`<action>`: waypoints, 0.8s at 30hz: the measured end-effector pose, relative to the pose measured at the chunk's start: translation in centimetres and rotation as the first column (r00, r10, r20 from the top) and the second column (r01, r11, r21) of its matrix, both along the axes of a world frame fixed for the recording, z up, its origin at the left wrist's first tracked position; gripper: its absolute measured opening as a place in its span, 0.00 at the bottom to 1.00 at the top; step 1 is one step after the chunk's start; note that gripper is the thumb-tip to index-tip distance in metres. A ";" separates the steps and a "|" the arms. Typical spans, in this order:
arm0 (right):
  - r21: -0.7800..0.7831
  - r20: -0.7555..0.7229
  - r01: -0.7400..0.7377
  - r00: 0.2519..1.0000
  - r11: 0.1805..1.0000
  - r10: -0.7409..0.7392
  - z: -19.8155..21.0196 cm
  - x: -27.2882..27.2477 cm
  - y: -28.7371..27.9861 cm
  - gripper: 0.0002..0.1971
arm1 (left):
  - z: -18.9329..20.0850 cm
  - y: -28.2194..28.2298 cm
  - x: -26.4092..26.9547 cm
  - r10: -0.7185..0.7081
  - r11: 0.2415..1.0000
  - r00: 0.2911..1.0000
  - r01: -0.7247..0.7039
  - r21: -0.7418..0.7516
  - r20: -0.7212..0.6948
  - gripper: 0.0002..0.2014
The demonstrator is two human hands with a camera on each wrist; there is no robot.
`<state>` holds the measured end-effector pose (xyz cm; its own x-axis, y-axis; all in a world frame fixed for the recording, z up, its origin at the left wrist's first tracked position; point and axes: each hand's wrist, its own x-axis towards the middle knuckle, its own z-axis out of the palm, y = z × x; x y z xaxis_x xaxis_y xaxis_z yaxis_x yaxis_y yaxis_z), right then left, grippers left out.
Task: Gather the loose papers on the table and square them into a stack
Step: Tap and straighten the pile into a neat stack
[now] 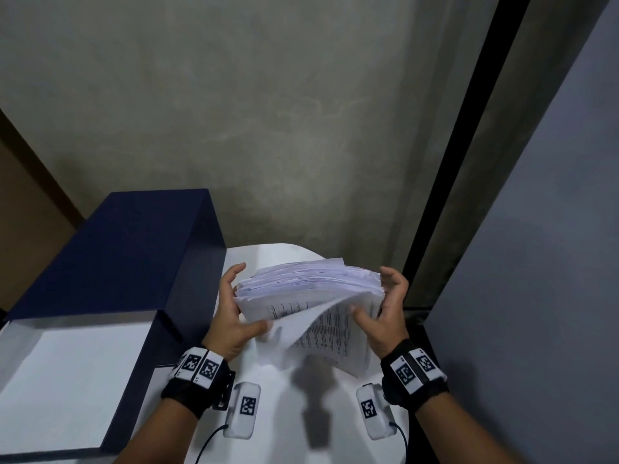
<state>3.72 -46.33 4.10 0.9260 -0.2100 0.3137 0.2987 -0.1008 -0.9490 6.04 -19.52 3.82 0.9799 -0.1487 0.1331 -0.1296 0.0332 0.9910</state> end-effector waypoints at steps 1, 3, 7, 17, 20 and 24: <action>-0.018 -0.010 -0.002 1.000 1.000 0.002 -0.1 -0.1 0.1 0.35 | -0.1 0.0 -0.2 -0.013 1.000 1.000 0.013 -0.026 -0.016 0.53; -0.049 -0.044 0.041 0.998 0.998 -0.043 -0.2 0.0 0.1 0.28 | 0.0 -0.3 -0.3 -0.061 0.991 0.997 0.056 -0.121 -0.043 0.51; -0.108 -0.116 0.083 0.989 0.991 -0.096 -0.6 0.7 -0.1 0.25 | 0.5 -0.2 -0.2 -0.110 0.989 0.993 0.103 -0.110 -0.053 0.57; -0.222 -0.175 0.058 0.980 0.973 -0.098 0.4 0.5 -0.1 0.18 | 2.2 0.1 -0.6 0.183 0.957 0.974 -0.207 0.203 0.132 0.28; -0.375 -0.086 0.052 0.992 0.925 -0.091 3.1 1.4 0.0 0.11 | 5.8 0.4 -0.4 0.157 0.923 0.942 -0.247 0.294 0.297 0.27; -0.722 0.033 -0.016 0.998 0.692 0.057 6.1 1.9 1.3 0.13 | 9.4 -2.0 -0.5 -0.125 0.574 0.862 -0.341 0.744 0.492 0.35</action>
<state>5.60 -45.03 10.20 0.9073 0.1337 0.3986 0.3603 -0.7358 -0.5735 5.56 -21.51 13.21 0.8453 -0.3153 0.4314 -0.4948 -0.7666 0.4093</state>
